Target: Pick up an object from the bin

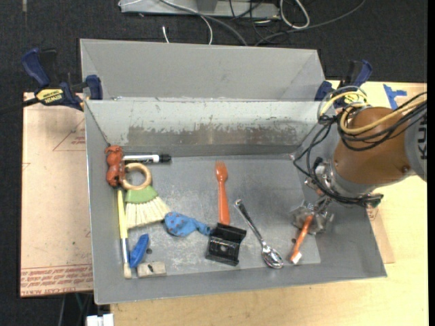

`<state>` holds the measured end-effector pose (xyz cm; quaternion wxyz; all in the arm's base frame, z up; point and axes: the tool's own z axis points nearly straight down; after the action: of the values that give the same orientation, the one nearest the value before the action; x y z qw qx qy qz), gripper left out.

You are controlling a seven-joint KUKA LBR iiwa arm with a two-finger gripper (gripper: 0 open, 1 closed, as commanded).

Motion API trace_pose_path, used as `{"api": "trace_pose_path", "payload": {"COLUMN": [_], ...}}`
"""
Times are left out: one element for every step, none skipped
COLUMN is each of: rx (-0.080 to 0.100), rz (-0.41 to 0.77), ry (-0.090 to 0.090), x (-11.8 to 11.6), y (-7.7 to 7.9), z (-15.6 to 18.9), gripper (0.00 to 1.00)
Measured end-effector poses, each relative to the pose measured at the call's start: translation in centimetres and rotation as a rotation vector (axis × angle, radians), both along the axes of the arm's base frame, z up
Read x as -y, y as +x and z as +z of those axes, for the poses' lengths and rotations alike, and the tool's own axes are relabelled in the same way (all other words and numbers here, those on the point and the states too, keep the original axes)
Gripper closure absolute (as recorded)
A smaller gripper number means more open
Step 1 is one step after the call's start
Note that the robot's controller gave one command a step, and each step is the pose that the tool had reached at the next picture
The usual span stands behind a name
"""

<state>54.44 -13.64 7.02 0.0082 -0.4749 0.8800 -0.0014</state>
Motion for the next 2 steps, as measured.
{"api": "trace_pose_path", "payload": {"rx": [0.000, 0.001], "rz": [0.001, 0.001], "ry": [0.000, 0.001], "x": [-0.01, -0.07], "y": [0.00, 0.03], "z": [0.00, 0.07], "gripper": [1.00, 1.00]}}
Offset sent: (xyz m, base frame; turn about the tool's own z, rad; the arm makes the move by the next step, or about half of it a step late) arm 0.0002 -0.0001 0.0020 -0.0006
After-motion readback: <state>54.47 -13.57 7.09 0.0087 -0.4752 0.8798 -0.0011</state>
